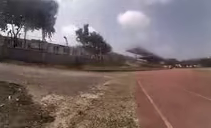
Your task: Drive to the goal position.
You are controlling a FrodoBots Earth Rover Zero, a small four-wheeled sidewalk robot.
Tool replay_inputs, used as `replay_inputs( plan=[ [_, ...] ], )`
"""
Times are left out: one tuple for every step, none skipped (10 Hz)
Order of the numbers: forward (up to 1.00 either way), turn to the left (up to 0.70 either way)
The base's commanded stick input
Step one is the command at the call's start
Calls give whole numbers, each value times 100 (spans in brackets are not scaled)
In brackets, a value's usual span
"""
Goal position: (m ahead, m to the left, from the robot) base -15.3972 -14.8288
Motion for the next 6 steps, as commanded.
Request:
replay_inputs(
  plan=[
    [70,-35],
    [70,-35],
    [70,-35],
    [70,-35],
    [70,-35],
    [70,-35]
  ],
)
